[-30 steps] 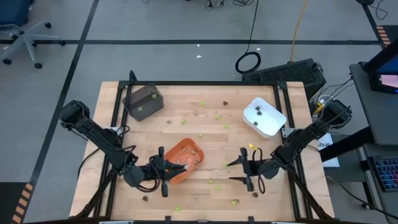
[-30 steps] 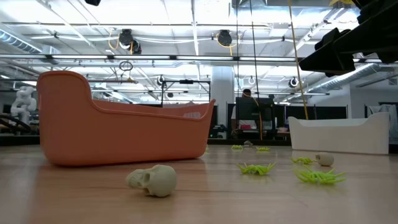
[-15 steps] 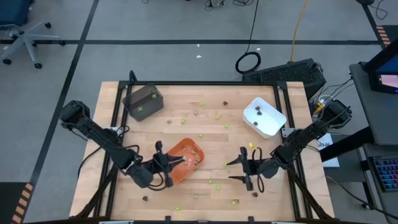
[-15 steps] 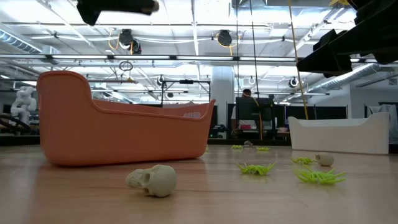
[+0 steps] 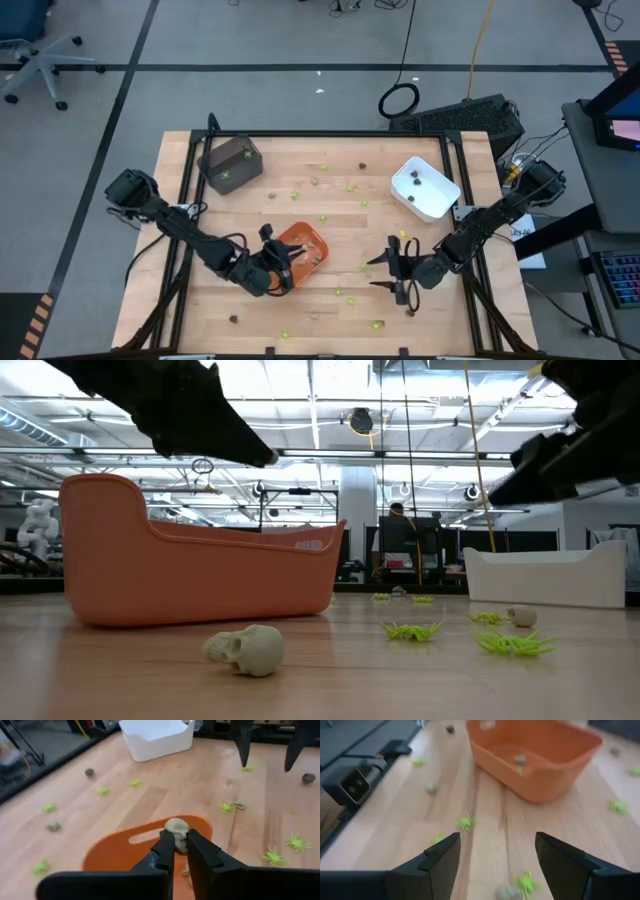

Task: Sort Halloween decoration
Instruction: Put the small white skull toy into the orange bin, then put the green spider toy into the black bin

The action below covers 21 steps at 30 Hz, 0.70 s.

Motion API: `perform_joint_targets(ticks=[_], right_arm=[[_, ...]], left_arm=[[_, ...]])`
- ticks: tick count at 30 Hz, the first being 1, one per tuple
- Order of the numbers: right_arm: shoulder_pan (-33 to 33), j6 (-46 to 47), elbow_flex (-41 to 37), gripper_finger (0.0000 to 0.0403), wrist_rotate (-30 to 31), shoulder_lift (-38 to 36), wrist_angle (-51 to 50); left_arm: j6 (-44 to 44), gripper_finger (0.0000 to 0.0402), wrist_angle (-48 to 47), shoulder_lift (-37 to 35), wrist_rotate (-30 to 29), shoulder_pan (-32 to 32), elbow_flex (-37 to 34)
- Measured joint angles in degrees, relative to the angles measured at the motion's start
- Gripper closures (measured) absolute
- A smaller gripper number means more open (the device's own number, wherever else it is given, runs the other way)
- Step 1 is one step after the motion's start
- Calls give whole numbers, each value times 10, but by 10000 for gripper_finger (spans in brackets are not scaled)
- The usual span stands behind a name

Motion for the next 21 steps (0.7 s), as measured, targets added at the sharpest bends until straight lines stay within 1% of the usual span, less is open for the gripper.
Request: perform_joint_targets(ticks=[5, 8, 11, 14, 21], right_arm=[[0, 45, 0, 161, 0, 0, -21], [0, 43, 0, 161, 2, 0, -21], [-2, 42, 0, 161, 23, 0, -26], [-5, 42, 0, 161, 30, 0, -30], [-6, 63, 0, 163, 31, 1, -32]], left_arm=[[-44, 313, -14, 12, 34, 2, 0], [-53, 283, -20, 14, 37, 2, 0], [-53, 262, -17, 14, 37, 3, 0], [-46, 252, -9, 14, 33, 3, 0], [-47, 251, -7, 14, 32, 3, 0]])
